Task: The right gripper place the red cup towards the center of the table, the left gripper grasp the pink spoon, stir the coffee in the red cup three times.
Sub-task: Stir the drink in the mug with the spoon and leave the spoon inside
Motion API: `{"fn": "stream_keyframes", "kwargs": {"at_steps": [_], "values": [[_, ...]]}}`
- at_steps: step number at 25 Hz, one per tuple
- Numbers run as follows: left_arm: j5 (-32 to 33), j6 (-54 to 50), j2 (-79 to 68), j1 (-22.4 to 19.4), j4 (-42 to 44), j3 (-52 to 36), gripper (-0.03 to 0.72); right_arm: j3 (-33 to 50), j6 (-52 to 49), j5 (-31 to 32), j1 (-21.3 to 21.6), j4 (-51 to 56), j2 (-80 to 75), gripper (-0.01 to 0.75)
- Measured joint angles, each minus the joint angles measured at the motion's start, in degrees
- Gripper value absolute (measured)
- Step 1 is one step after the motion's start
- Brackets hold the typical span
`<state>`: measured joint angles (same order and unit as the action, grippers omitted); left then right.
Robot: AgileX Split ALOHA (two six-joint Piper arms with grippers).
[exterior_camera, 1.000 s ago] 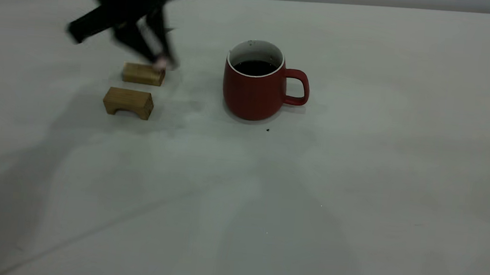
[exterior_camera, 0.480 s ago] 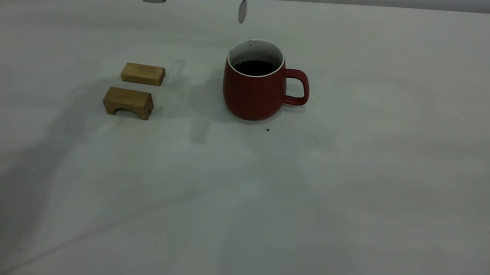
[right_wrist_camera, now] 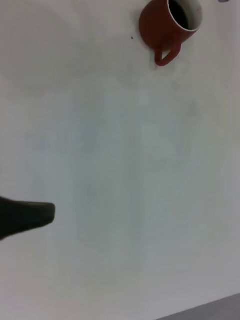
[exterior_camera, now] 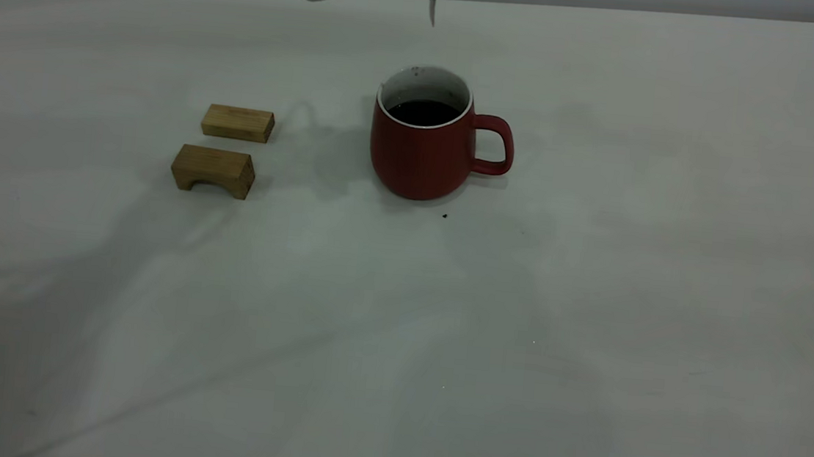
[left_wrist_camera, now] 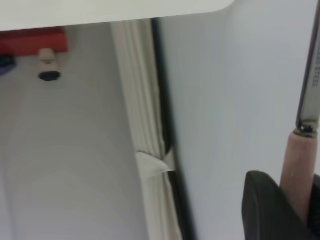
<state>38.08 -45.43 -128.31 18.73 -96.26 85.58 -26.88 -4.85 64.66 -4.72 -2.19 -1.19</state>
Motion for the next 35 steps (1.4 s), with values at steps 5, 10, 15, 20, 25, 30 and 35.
{"fn": "stream_keyframes", "kwargs": {"at_steps": [5,10,15,20,25,30,35], "values": [[-0.30,-3.15,-1.84,0.20,-2.48,0.00,0.152,0.00,0.00,0.00,0.00,0.00,0.00,0.555],[-0.12,-7.52,-5.02,0.20,-2.48,0.00,0.152,0.00,0.00,0.00,0.00,0.00,0.00,0.555],[-0.12,-8.33,-7.62,0.20,-2.74,0.00,0.152,0.00,0.00,0.00,0.00,0.00,0.00,0.555],[-0.07,-8.39,-12.41,0.20,-2.89,0.00,0.152,0.00,0.00,0.00,0.00,0.00,0.00,0.555],[1.08,-8.44,-14.31,0.06,-2.83,0.00,0.152,0.00,0.00,0.00,0.00,0.00,0.00,0.555],[0.00,-8.44,-14.31,-1.18,-3.03,0.01,0.152,0.00,0.00,0.00,0.00,0.00,0.00,0.555],[-3.44,-8.44,-14.31,-1.52,-3.57,0.88,0.152,0.00,0.00,0.00,0.00,0.00,0.00,0.555]]}}
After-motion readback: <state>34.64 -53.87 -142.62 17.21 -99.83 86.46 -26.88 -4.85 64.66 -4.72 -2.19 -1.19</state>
